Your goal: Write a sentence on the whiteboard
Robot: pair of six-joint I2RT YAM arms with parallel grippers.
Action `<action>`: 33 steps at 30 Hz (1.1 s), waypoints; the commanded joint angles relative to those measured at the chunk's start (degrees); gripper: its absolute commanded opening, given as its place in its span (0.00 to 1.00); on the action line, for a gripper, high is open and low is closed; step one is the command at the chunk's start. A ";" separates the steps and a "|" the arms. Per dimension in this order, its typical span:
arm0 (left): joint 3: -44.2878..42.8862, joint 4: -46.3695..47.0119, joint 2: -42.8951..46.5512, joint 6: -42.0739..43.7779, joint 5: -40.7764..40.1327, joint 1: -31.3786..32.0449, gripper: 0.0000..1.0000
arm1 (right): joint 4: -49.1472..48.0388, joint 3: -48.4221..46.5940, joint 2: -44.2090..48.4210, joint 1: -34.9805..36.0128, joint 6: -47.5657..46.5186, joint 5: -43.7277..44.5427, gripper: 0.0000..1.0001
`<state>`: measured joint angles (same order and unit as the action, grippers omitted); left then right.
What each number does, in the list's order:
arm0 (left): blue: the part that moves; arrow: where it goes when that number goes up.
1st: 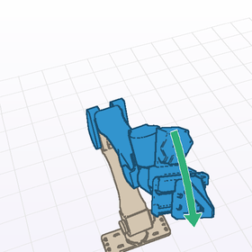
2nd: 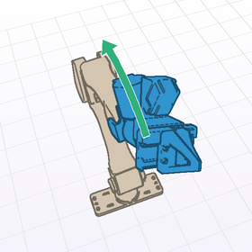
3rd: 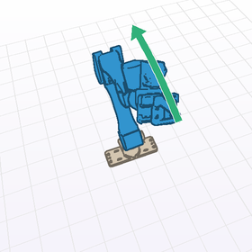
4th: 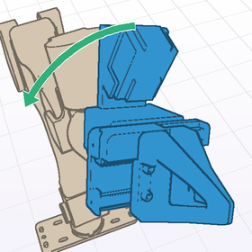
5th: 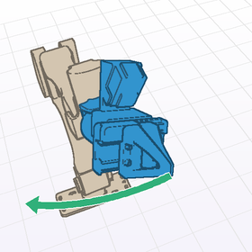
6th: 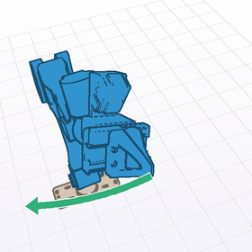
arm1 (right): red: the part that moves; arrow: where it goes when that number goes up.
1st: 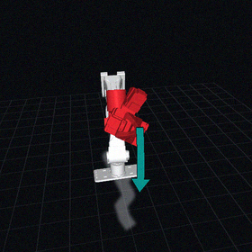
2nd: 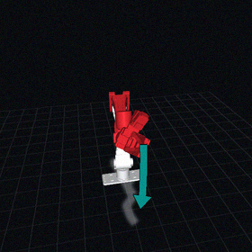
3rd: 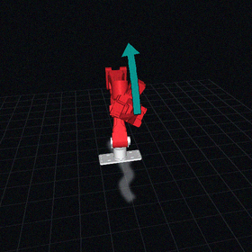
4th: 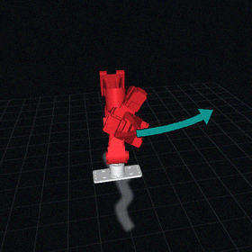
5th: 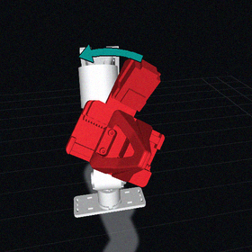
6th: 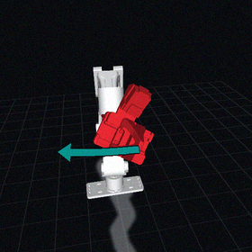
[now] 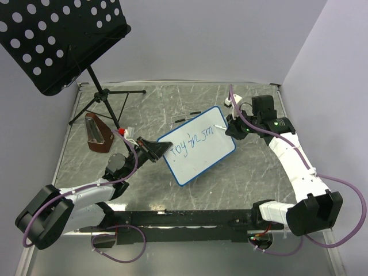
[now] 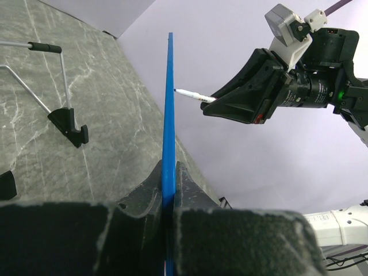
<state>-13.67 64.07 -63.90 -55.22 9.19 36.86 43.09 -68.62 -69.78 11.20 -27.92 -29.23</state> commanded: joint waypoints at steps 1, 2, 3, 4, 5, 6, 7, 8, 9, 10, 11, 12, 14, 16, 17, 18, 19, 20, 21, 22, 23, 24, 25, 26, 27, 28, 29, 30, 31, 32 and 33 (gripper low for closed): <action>-1.01 10.81 1.58 -2.61 0.57 -0.04 0.01 | -1.70 -2.83 -0.62 -0.39 0.50 -2.14 0.00; -1.01 10.90 1.50 -2.52 0.57 -0.04 0.01 | -1.61 -2.92 -0.71 -0.39 0.41 -2.75 0.00; -0.92 10.90 1.50 -2.61 0.57 -0.04 0.01 | -1.35 -3.01 -0.71 -0.30 0.06 -3.19 0.00; -0.83 10.90 1.50 -2.61 0.48 -0.04 0.01 | -1.17 -3.01 -0.80 -0.30 -0.03 -3.46 0.00; -0.92 10.81 1.58 -2.61 0.48 -0.12 0.01 | -0.99 -2.84 -0.62 -0.39 -0.11 -3.64 0.00; -0.92 10.81 1.58 -2.61 0.48 -0.12 0.01 | -0.82 -2.75 -0.62 -0.39 -0.46 -3.90 0.00; -0.92 10.72 1.58 -2.52 0.48 -0.12 0.01 | -0.55 -2.57 -0.54 -0.39 -0.55 -4.25 0.00; -0.92 10.72 1.58 -2.52 0.48 -0.21 0.01 | -0.29 -2.40 -0.36 -0.39 -0.64 -4.25 0.00; -0.92 10.72 1.67 -2.52 0.56 -0.12 0.01 | -0.03 -2.31 -0.36 -0.39 -0.90 -4.43 0.00; -1.01 10.63 1.59 -2.44 0.48 -0.12 0.01 | 0.32 -2.13 -0.27 -0.39 -1.17 -4.60 0.00; -0.92 10.63 1.58 -2.52 0.48 -0.12 0.01 | 0.85 -1.96 -0.10 -0.39 -1.34 -4.60 0.00; -1.01 10.63 1.58 -2.44 0.48 -0.12 0.01 | 1.03 -1.78 -0.01 -0.39 -1.69 -4.60 0.00; -1.18 10.55 1.50 -2.43 0.48 -0.12 0.01 | 1.55 -1.08 0.52 -0.39 -1.96 -4.43 0.00; -1.18 10.72 1.50 -2.52 0.48 -0.12 0.02 | 2.00 -0.47 0.78 -0.39 -2.31 -3.82 0.00; -1.18 10.72 1.41 -2.52 0.48 -0.12 0.01 | 2.26 -0.20 1.05 -0.30 -2.40 -3.55 0.00; -1.27 10.72 1.41 -2.52 0.48 -0.12 0.01 | 2.52 0.06 1.13 -0.30 -2.57 -3.38 0.00; -1.27 10.81 1.41 -2.52 0.48 -0.12 0.01 | 2.70 0.41 1.22 -0.39 -2.75 -3.03 0.00; -1.18 10.64 1.41 -2.52 0.39 -0.12 0.01 | 2.87 0.59 1.40 -0.39 -2.84 -2.76 0.00; -1.27 10.63 1.50 -2.44 0.48 -0.12 0.01 | 2.96 0.85 1.49 -0.48 -3.01 -2.67 0.00; -1.36 10.37 1.58 -2.43 0.48 -0.21 0.01 | 3.05 1.20 1.66 -0.48 -3.10 -2.41 0.00; -1.27 10.37 1.67 -2.35 0.48 -0.21 0.01 | 3.23 1.29 1.66 -0.39 -3.10 -2.32 0.00; -1.36 10.28 1.67 -2.35 0.48 -0.21 0.01 | 3.40 1.30 1.66 -0.48 -3.19 -2.32 0.00; -1.44 10.19 1.76 -2.26 0.56 -0.30 0.01 | 3.49 1.47 1.58 -0.48 -3.28 -2.06 0.00; -1.45 10.11 1.76 -2.35 0.48 -0.21 0.01 | 3.49 1.38 1.49 -0.48 -3.28 -1.97 0.00; -1.45 10.11 1.67 -2.35 0.56 -0.21 0.01 | 3.49 1.47 1.40 -0.48 -3.37 -1.79 0.00; -1.45 10.11 1.85 -2.35 0.48 -0.21 0.01 | 3.49 1.56 1.57 -0.48 -3.28 -1.62 0.00; -1.53 10.02 1.93 -2.26 0.56 -0.21 0.01 | 3.23 1.65 1.49 -0.57 -3.10 -1.27 0.00; -1.53 9.93 1.85 -2.17 0.57 -0.30 0.01 | 2.97 1.65 1.49 -0.74 -3.02 -1.00 0.00; -1.45 9.84 2.02 -2.17 0.57 -0.30 0.01 | 2.70 1.39 1.49 -0.92 -2.93 -0.83 0.00; -1.45 9.76 1.94 -2.08 0.57 -0.39 0.01 | 2.53 1.12 1.40 -1.01 -2.67 -0.56 0.00; -1.53 9.84 2.02 -2.17 0.65 -0.39 0.01 | 2.26 1.03 1.31 -1.27 -2.58 -0.39 0.00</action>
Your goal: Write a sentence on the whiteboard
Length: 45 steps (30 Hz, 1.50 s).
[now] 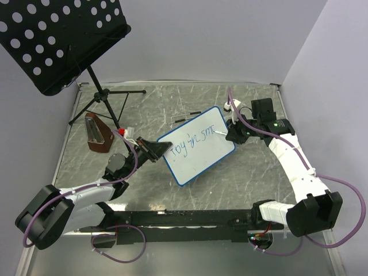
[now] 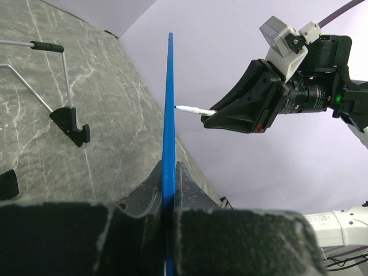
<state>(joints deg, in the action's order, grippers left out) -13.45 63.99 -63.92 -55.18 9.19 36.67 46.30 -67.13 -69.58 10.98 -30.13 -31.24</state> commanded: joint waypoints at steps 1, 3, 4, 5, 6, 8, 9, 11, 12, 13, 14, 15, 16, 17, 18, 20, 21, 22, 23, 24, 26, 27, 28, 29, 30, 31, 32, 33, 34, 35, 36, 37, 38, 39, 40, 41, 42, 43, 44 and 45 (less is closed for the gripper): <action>-1.67 9.93 2.05 -2.30 0.74 -0.19 0.01 | -1.04 -0.98 1.03 -1.05 -0.28 1.80 0.00; -1.58 10.19 1.96 -2.30 0.65 -0.10 0.01 | -1.57 -1.51 0.85 -1.14 -0.11 1.98 0.00; -1.49 10.28 1.96 -2.39 0.65 -0.19 0.01 | -1.65 -2.03 0.68 -1.23 -0.02 2.06 0.00; -1.49 10.28 1.87 -2.30 0.74 -0.19 0.01 | -2.00 -2.30 0.59 -1.23 0.16 2.06 0.00; -1.40 10.19 1.96 -2.39 0.74 -0.10 0.01 | -2.18 -2.39 0.59 -1.23 0.16 1.89 0.00; -1.40 10.28 1.96 -2.39 0.74 -0.10 0.01 | -2.53 -2.91 0.41 -1.23 0.42 1.63 0.00; -1.49 10.28 1.96 -2.39 0.74 -0.10 0.01 | -2.62 -3.09 0.24 -1.31 0.51 1.54 0.00; -1.49 10.46 1.78 -2.48 0.83 -0.10 0.01 | -2.80 -3.62 -0.20 -1.23 0.77 1.27 0.00; -1.49 10.54 1.69 -2.48 0.83 -0.19 0.01 | -3.06 -3.71 -0.29 -1.23 0.86 1.19 0.00; -1.40 10.81 1.52 -2.48 0.92 -0.10 0.01 | -3.15 -4.05 -0.47 -1.31 0.95 0.92 0.00; -1.49 10.81 1.43 -2.65 0.92 -0.19 0.01 | -3.32 -4.32 -0.73 -1.32 1.12 0.84 0.00; -1.49 10.90 1.34 -2.65 1.00 -0.28 0.01 | -3.50 -4.76 -0.90 -1.23 1.21 0.83 0.00; -1.40 10.98 1.34 -2.57 1.00 -0.19 0.01 | -3.59 -4.93 -1.17 -1.23 1.30 0.75 0.00; -1.40 10.98 1.34 -2.65 1.00 -0.28 0.02 | -3.59 -5.02 -1.43 -1.23 1.48 0.66 0.00; -1.31 11.07 1.34 -2.74 1.00 -0.19 0.01 | -3.76 -5.46 -1.61 -1.23 1.48 0.57 0.00; -1.23 10.98 1.43 -2.66 0.92 -0.19 0.01 | -3.76 -5.73 -1.96 -1.23 1.57 0.48 0.00; -1.22 10.90 1.43 -2.65 0.92 -0.28 0.01 | -3.76 -5.81 -2.14 -1.31 1.57 0.40 0.00; -1.31 10.90 1.52 -2.57 0.83 -0.28 0.01 | -3.50 -5.90 -2.31 -1.32 1.48 0.31 0.00; -1.23 10.81 1.61 -2.48 0.74 -0.19 0.01 | -3.50 -5.82 -2.23 -1.23 1.30 0.39 0.00; -1.14 10.72 1.69 -2.48 0.74 -0.28 0.01 | -3.41 -5.64 -2.31 -1.31 1.21 0.39 0.00; -1.14 10.81 1.69 -2.57 0.74 -0.19 0.01 | -2.98 -5.12 -2.05 -1.32 0.95 0.48 0.00; -1.14 10.81 1.69 -2.57 0.74 -0.28 0.01 | -2.89 -4.68 -1.96 -1.32 0.86 0.57 0.00; -0.96 10.90 1.69 -2.57 0.65 -0.28 0.01 | -2.62 -4.33 -1.61 -1.32 0.60 0.66 0.00; -0.96 10.90 1.61 -2.65 0.57 -0.19 0.01 | -2.54 -4.06 -1.35 -1.40 0.51 0.75 0.00; -0.96 10.98 1.61 -2.57 0.57 -0.28 0.01 | -2.45 -3.27 -1.09 -1.23 0.34 1.01 0.00; -1.05 10.98 1.52 -2.57 0.57 -0.28 0.01 | -2.36 -3.01 -0.56 -1.40 0.16 1.10 0.00; -1.05 10.98 1.52 -2.57 0.57 -0.28 0.01 | -2.01 -2.66 -0.38 -1.40 0.07 1.19 0.00; -0.96 11.07 1.52 -2.57 0.57 -0.28 0.01 | -1.75 -2.04 -0.21 -1.40 -0.02 1.10 0.00; -1.05 11.16 1.52 -2.65 0.57 -0.37 0.01 | -1.57 -1.78 0.14 -1.40 -0.19 1.10 0.00; -0.96 11.16 1.52 -2.65 0.57 -0.28 0.01 | -1.22 -1.16 0.41 -1.58 -0.28 0.92 0.00; -0.96 11.16 1.52 -2.74 0.57 -0.28 0.01 | -1.22 -0.72 0.76 -1.58 -0.37 1.01 0.00; -0.87 11.07 1.61 -2.74 0.48 -0.37 0.01 | -1.22 -0.46 1.02 -1.67 -0.37 1.01 0.00; -0.87 11.07 1.69 -2.74 0.48 -0.37 0.01 | -1.22 0.24 1.20 -1.67 -0.46 1.10 0.00; -0.87 10.99 1.78 -2.66 0.48 -0.28 0.01 | -1.13 0.60 1.55 -1.75 -0.46 1.01 0.00; -0.96 10.90 1.78 -2.65 0.56 -0.37 0.01 | -1.04 0.69 1.73 -2.10 -0.54 1.18 0.00; -0.87 10.90 1.87 -2.65 0.48 -0.37 0.01 | -1.04 1.04 1.82 -2.11 -0.63 1.19 0.00; -0.96 10.90 1.87 -2.65 0.56 -0.37 0.01 | -1.13 1.13 1.90 -2.28 -0.63 1.27 0.00; -0.96 10.98 1.78 -2.74 0.57 -0.37 0.01 | -1.13 1.13 1.99 -2.37 -0.63 1.27 0.00; -0.96 11.07 1.78 -2.74 0.57 -0.28 0.01 | -1.13 1.04 1.99 -2.63 -0.63 1.45 0.00; -0.96 11.16 1.69 -2.83 0.65 -0.28 0.01 | -1.04 0.87 1.99 -2.63 -0.63 1.45 0.00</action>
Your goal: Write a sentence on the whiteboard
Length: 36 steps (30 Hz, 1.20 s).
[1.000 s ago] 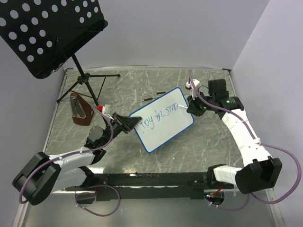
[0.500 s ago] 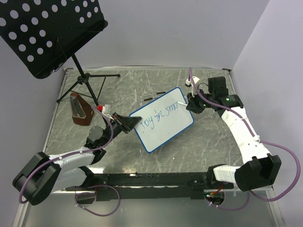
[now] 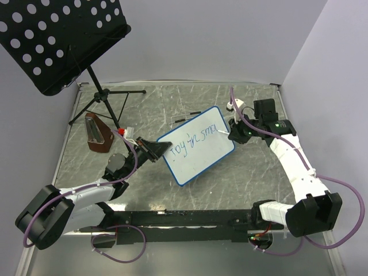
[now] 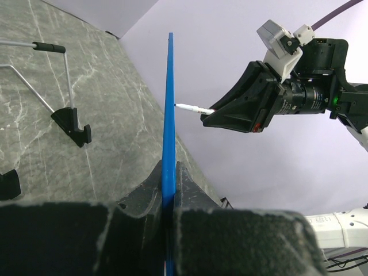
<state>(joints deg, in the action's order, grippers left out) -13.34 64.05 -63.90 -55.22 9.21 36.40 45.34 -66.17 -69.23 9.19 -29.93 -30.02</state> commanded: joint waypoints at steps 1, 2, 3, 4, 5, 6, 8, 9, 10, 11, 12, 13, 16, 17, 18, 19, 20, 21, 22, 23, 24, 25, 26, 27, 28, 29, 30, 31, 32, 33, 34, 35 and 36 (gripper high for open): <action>-1.07 11.09 1.67 -2.79 0.63 -0.10 0.01 | -0.34 -0.18 1.64 -0.93 -0.83 0.31 0.00; -1.07 11.09 1.67 -2.87 0.72 -0.02 0.01 | -0.34 -0.62 1.56 -1.10 -0.83 0.40 0.00; -1.07 11.09 1.67 -2.79 0.72 -0.02 0.01 | -0.43 -1.06 1.38 -1.19 -0.83 0.40 0.00; -1.07 11.09 1.67 -2.87 0.72 -0.02 0.01 | -0.78 -1.41 1.38 -1.37 -0.65 0.23 0.00; -1.07 11.09 1.67 -2.87 0.72 -0.10 0.01 | -0.96 -2.20 1.38 -1.37 -0.57 -0.12 0.00; -0.98 11.01 1.59 -2.87 0.72 -0.10 0.01 | -1.13 -2.73 1.21 -1.37 -0.22 -0.30 0.00; -1.07 11.09 1.58 -2.79 0.72 -0.02 0.01 | -1.48 -4.39 0.85 -1.28 0.05 -1.09 0.00; -1.07 11.01 1.50 -2.79 0.72 -0.02 0.01 | -1.66 -5.10 0.33 -1.28 0.40 -1.27 0.00; -0.98 10.92 1.67 -2.70 0.72 -0.10 0.01 | -1.92 -6.24 0.06 -1.28 0.58 -1.44 0.00; -1.07 10.74 1.76 -2.70 0.72 -0.10 0.01 | -2.10 -6.77 -0.46 -1.28 0.75 -1.53 0.00; -1.16 10.66 1.76 -2.61 0.72 -0.10 0.01 | -2.36 -7.21 -0.73 -1.37 1.01 -1.62 0.00; -1.25 10.57 1.76 -2.52 0.72 -0.02 0.01 | -2.54 -8.09 -0.99 -1.37 1.19 -1.45 0.00; -1.33 10.66 1.58 -2.61 0.89 -0.02 0.01 | -3.59 -9.23 -2.22 -1.37 1.81 -1.36 0.00; -1.25 10.74 1.50 -2.52 0.72 -0.02 0.01 | -3.86 -9.59 -2.92 -1.37 1.90 -1.27 0.00; -1.33 10.83 1.50 -2.61 0.81 -0.02 0.02 | -3.86 -9.85 -3.27 -1.37 2.07 -1.18 0.00; -1.33 10.92 1.41 -2.70 0.89 -0.02 0.01 | -3.77 -10.29 -3.71 -1.28 2.16 -1.27 0.00; -1.33 11.01 1.41 -2.61 0.89 -0.02 0.01 | -3.68 -10.38 -4.50 -1.37 2.16 -1.36 0.00; -1.33 10.83 1.32 -2.61 0.98 -0.10 0.01 | -3.77 -10.29 -4.68 -1.37 2.25 -1.62 0.00; -1.33 10.74 1.41 -2.61 0.98 -0.02 0.01 | -3.86 -10.21 -4.86 -1.28 2.33 -1.71 0.00; -1.51 10.66 1.50 -2.52 0.98 -0.10 0.01 | -3.94 -10.03 -5.03 -1.37 2.34 -1.71 0.00; -1.51 10.57 1.50 -2.52 0.98 -0.10 0.01 | -4.03 -10.03 -5.21 -1.37 2.42 -1.80 0.00; -1.51 10.57 1.58 -2.44 0.98 -0.10 0.01 | -4.03 -9.94 -5.30 -1.37 2.42 -1.80 0.00; -1.60 10.65 1.50 -2.43 1.07 -0.10 0.01 | -3.95 -9.85 -5.39 -1.28 2.34 -1.88 0.00; -1.60 10.74 1.50 -2.52 1.07 -0.10 0.01 | -3.68 -9.68 -5.39 -1.28 2.25 -1.88 0.00; -1.60 10.74 1.50 -2.61 1.07 -0.10 0.01 | -3.42 -9.59 -5.39 -1.37 2.07 -1.97 0.00; -1.60 10.74 1.41 -2.52 1.07 -0.10 0.01 | -3.33 -9.50 -5.30 -1.37 1.81 -2.06 0.00; -1.60 10.74 1.50 -2.52 1.07 -0.10 0.01 | -2.90 -9.33 -5.21 -1.37 1.63 -2.06 0.00; -1.68 10.66 1.58 -2.52 0.98 -0.10 0.01 | -2.63 -8.89 -4.95 -1.37 1.46 -2.06 0.00; -1.60 10.66 1.50 -2.52 0.98 -0.10 0.01 | -2.45 -8.54 -4.60 -1.28 1.11 -2.06 0.00; -1.68 10.57 1.67 -2.44 0.90 -0.10 0.01 | -2.36 -8.19 -4.42 -1.28 1.02 -2.06 0.00; -1.51 10.48 1.76 -2.43 0.89 -0.10 0.01 | -2.02 -7.23 -4.07 -1.37 0.76 -1.97 0.00; -1.60 10.48 1.76 -2.43 0.81 -0.19 0.01 | -1.84 -6.87 -3.63 -1.28 0.41 -1.80 0.00; -1.51 10.48 1.76 -2.43 0.72 -0.19 0.01 | -1.66 -6.43 -3.19 -1.37 0.31 -1.80 0.00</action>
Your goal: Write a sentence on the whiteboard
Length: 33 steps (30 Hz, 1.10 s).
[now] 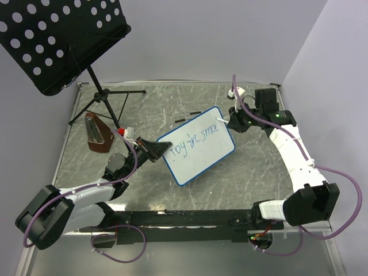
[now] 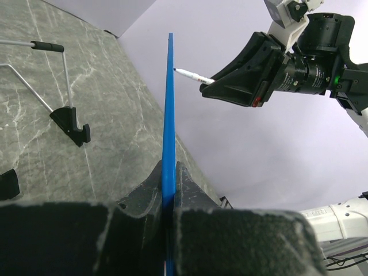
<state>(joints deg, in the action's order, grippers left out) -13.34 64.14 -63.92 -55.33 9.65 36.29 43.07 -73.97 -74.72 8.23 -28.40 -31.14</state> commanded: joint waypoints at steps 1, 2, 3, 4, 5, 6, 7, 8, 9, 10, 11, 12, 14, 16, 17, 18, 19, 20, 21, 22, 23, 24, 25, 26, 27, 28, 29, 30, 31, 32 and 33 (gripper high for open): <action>-1.51 10.39 1.87 -2.33 0.28 0.00 0.01 | 0.87 2.25 2.82 -0.41 -1.30 -0.68 0.00; -1.51 10.48 1.78 -2.33 0.28 -0.08 0.01 | 0.88 2.78 3.17 -0.32 -1.48 -0.77 0.00; -1.42 10.48 1.78 -2.33 0.28 -0.08 0.01 | 0.96 3.83 3.52 -0.32 -1.48 -0.68 0.00; -1.42 10.57 1.69 -2.41 0.28 0.00 0.01 | 1.05 4.27 4.14 -0.41 -1.57 -0.59 0.00; -1.25 10.65 1.69 -2.41 0.28 -0.08 0.01 | 1.31 4.71 4.40 -0.32 -1.74 -0.33 0.00; -1.25 10.66 1.69 -2.33 0.28 -0.08 0.01 | 1.32 5.59 4.75 -0.41 -1.74 -0.16 0.00; -1.25 10.74 1.61 -2.50 0.28 -0.08 0.01 | 1.32 6.03 5.37 -0.32 -1.83 0.02 0.00; -1.25 10.74 1.61 -2.50 0.19 -0.08 0.01 | 1.49 6.38 5.63 -0.41 -2.01 0.28 0.00; -1.16 10.83 1.61 -2.50 0.28 -0.08 0.01 | 1.58 7.08 5.90 -0.41 -2.09 0.55 0.00; -1.25 10.83 1.52 -2.59 0.28 0.00 0.01 | 1.58 7.44 6.33 -0.41 -2.09 0.55 0.00; -1.25 10.92 1.43 -2.59 0.37 -0.08 0.01 | 1.58 7.70 6.43 -0.49 -2.18 0.55 0.00; -1.25 11.01 1.43 -2.50 0.46 -0.08 0.01 | 1.49 8.05 6.69 -0.49 -2.18 0.72 0.00; -1.25 11.27 1.17 -2.59 0.46 0.00 0.01 | 1.32 8.14 6.60 -0.49 -2.18 0.90 0.00; -1.16 11.36 1.17 -2.76 0.63 -0.08 0.01 | 1.40 7.53 6.16 -0.49 -2.18 0.99 0.00; -1.25 11.27 1.17 -2.68 0.55 0.00 0.01 | 1.32 7.18 5.90 -0.41 -2.10 0.99 0.00; -1.16 11.18 1.51 -2.76 0.46 0.01 0.01 | 1.05 6.66 5.64 -0.49 -2.01 1.08 0.00; -1.07 10.84 1.69 -2.68 0.46 -0.08 0.01 | 0.88 6.22 5.55 -0.49 -1.92 1.42 0.00; -1.16 10.74 1.78 -2.59 0.37 0.00 0.01 | 0.79 5.78 5.29 -0.58 -1.92 1.60 0.00; -0.98 10.66 1.96 -2.50 0.37 -0.08 0.01 | 0.79 4.81 5.11 -0.58 -1.83 1.69 0.00; -0.90 10.57 2.04 -2.41 0.28 -0.08 0.01 | 0.61 4.28 4.59 -0.58 -1.83 1.78 0.00; -0.98 10.57 2.13 -2.50 0.19 0.00 0.01 | 0.61 3.67 4.32 -0.58 -1.74 1.87 0.00; -0.90 10.57 2.13 -2.50 0.28 -0.08 0.01 | 0.53 2.53 4.06 -0.58 -1.66 1.87 0.00; -0.89 10.65 2.13 -2.50 0.28 -0.08 0.01 | 0.35 2.00 3.53 -0.58 -1.48 1.95 0.00; -0.81 10.74 2.05 -2.50 0.28 0.00 0.01 | 0.35 1.47 3.27 -0.58 -1.48 2.04 0.00; -0.89 10.74 2.05 -2.50 0.28 0.01 0.01 | 0.35 0.42 2.91 -0.50 -1.39 2.13 0.00; -0.89 10.74 2.13 -2.50 0.28 -0.08 0.01 | 0.35 -0.02 2.39 -0.58 -1.39 2.13 0.00; -0.89 10.66 2.05 -2.41 0.28 -0.08 0.01 | 0.26 -0.55 2.12 -0.58 -1.39 2.04 0.00; -0.89 10.66 2.13 -2.50 0.28 -0.17 0.01 | 0.17 -1.34 1.86 -0.67 -1.39 2.04 0.00; -0.81 10.74 2.13 -2.33 0.28 -0.08 0.01 | 0.09 -1.70 1.51 -0.58 -1.13 2.13 0.00; -0.63 10.74 2.05 -2.50 0.19 -0.17 0.01 | -0.26 -2.31 1.33 -0.58 -1.04 2.13 0.00; -0.72 10.83 2.05 -2.50 0.19 -0.17 0.01 | -0.35 -2.66 0.89 -0.58 -0.95 2.04 0.00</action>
<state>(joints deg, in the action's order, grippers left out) -13.34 64.14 -63.90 -55.35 9.67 36.21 44.34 -72.64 -72.55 8.19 -29.65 -29.45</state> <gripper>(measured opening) 0.067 0.187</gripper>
